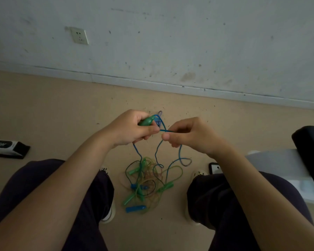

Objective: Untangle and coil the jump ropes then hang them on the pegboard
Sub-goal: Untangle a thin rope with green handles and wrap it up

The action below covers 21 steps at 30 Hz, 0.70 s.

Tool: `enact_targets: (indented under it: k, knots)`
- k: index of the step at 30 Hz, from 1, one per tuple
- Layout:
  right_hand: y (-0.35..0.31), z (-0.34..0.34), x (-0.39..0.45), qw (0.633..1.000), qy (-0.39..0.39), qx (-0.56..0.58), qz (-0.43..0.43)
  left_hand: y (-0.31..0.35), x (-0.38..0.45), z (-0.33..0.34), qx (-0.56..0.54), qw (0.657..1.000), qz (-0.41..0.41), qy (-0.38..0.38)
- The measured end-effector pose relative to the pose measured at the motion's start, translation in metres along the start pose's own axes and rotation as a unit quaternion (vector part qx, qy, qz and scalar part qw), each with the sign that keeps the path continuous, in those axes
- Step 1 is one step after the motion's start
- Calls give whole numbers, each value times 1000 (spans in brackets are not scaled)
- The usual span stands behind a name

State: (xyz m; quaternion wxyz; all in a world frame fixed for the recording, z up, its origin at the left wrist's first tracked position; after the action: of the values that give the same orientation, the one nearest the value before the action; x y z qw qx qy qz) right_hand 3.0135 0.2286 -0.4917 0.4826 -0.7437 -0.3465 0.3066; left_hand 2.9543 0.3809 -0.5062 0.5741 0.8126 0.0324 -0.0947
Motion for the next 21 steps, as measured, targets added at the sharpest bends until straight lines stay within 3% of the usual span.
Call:
enact_targets:
  k: [9,12,15,17,19,21]
  knots:
    - [1,8,0,998,-34,-60,2,6,1,18,-48,996,11,-69]
    - [-2,-17,-1,998,57,4,-22,1,-1,-3,-27,997,-11,-66]
    - [0,-43,-7,992,119,40,-33,-8,-5,-35,59,998,-29,-6]
    - [4,-41,-7,996,86,12,-15,-7,-8,-40,8,1000,-12,19]
    - [7,-28,-5,999,35,15,3,1,-9,-29,-89,996,19,-11]
    - [6,-14,-3,999,4,35,8,4,-7,-12,-110,992,21,-51]
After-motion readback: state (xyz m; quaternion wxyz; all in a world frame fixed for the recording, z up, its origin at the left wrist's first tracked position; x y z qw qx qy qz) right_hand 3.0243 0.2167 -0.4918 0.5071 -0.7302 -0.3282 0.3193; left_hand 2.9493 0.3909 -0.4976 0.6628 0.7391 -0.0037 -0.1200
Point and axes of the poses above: each hand's wrist, its own x-axis towards the middle knuckle, its own z-axis out of the palm, y = z × x, the point moved 7 cm from there along x, towards the middle knuckle, and after that the axes turned 5 degrees about -y, right-handed, at the moved point
